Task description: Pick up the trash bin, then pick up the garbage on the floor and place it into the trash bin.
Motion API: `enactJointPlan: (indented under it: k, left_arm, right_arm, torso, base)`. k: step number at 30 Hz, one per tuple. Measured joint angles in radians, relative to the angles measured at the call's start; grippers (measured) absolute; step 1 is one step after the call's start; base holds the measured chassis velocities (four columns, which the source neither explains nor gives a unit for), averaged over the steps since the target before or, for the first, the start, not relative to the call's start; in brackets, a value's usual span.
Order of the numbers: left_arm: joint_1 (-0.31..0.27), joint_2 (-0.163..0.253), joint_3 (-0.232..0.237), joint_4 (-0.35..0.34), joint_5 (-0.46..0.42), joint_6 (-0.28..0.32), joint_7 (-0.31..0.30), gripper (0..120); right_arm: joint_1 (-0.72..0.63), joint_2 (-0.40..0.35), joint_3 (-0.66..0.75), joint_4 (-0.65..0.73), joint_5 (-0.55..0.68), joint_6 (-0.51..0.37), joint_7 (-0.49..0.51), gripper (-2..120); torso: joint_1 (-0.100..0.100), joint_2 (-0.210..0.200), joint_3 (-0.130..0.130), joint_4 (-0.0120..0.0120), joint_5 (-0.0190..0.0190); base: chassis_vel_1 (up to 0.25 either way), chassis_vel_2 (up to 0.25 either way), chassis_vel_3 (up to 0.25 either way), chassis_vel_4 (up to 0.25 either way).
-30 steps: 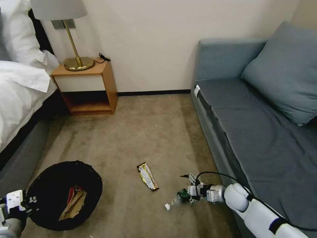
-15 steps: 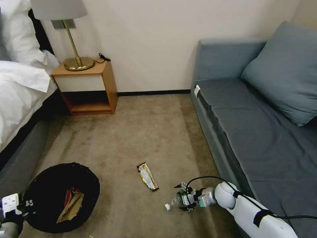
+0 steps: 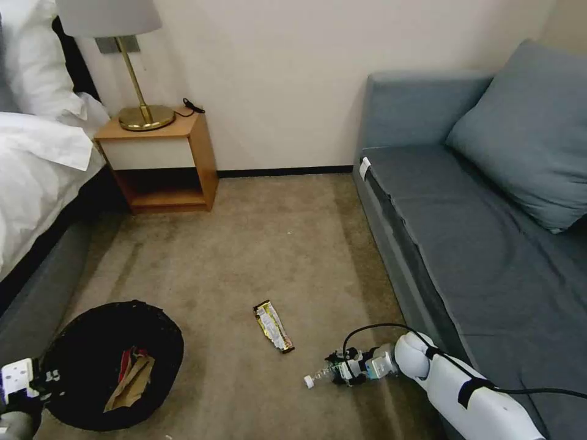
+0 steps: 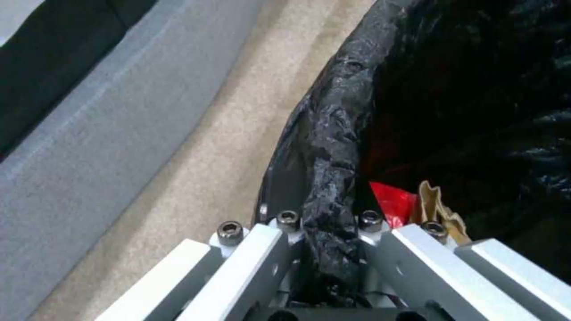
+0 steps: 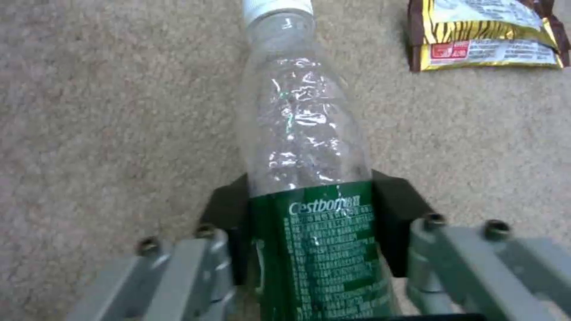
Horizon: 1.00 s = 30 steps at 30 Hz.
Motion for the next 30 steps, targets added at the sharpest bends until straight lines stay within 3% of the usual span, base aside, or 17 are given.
enactJointPlan:
  k: [5, 10, 18, 20, 21, 24, 26, 30]
  left_arm:
    - [0.001, -0.001, -0.001, -0.001, 0.0, 0.0, 0.0, 3]
    - [0.002, -0.001, -0.001, -0.002, -0.001, 0.0, 0.0, 3]
    - [0.008, 0.001, 0.001, -0.006, -0.001, 0.0, 0.0, 3]
    - [0.012, 0.002, 0.001, -0.011, -0.001, 0.0, 0.0, 3]
    - [0.012, 0.002, 0.001, -0.011, -0.001, 0.0, 0.0, 3]
    - [0.018, 0.001, 0.002, -0.02, -0.001, 0.0, 0.0, 3]
    - [0.019, -0.001, 0.002, -0.022, -0.001, 0.0, 0.0, 3]
    - [0.024, -0.012, 0.006, -0.034, -0.001, 0.001, 0.0, 3]
  right_arm:
    - [-0.013, 0.0, 0.019, 0.028, 0.042, -0.004, 0.006, 25]
    - [-0.033, -0.012, 0.033, 0.089, 0.122, -0.031, 0.031, 23]
    - [-0.076, -0.052, 0.031, 0.343, 0.449, -0.19, 0.12, 23]
    - [-0.076, -0.049, 0.01, 0.427, 0.574, -0.258, 0.177, 23]
    - [-0.076, -0.049, 0.01, 0.427, 0.574, -0.258, 0.177, 23]
    - [-0.05, -0.017, -0.052, 0.532, 0.783, -0.364, 0.295, 23]
    - [-0.043, -0.005, -0.069, 0.551, 0.821, -0.385, 0.326, 23]
    - [0.0, 0.078, -0.169, 0.625, 0.998, -0.478, 0.498, 23]
  torso:
    - [0.0, 0.0, 0.0, 0.0, 0.0001]
    - [0.0, 0.0, 0.0, 0.0, 0.0001]
    - [0.0, 0.0, 0.0, 0.0, -0.0001]
    - [0.0, 0.0, 0.0, 0.0, -0.0002]
    - [0.0, 0.0, 0.0, 0.0, -0.0002]
    - [0.0, 0.0, 0.0, 0.0, -0.0002]
    - [0.0, 0.0, 0.0, 0.0001, -0.0002]
    - [0.0, 0.0, 0.0, 0.0001, -0.0002]
  base:
    - [0.0, 0.0, 0.0, 0.0]
    - [0.0, 0.0, 0.0, 0.0]
    - [0.0, 0.0, 0.0, 0.0]
    - [0.0, 0.0, 0.0, 0.0]
    - [0.0, 0.0, 0.0, 0.0]
    - [0.0, 0.0, 0.0, 0.0]
    - [0.0, 0.0, 0.0, 0.0]
    - [0.0, 0.0, 0.0, 0.0]
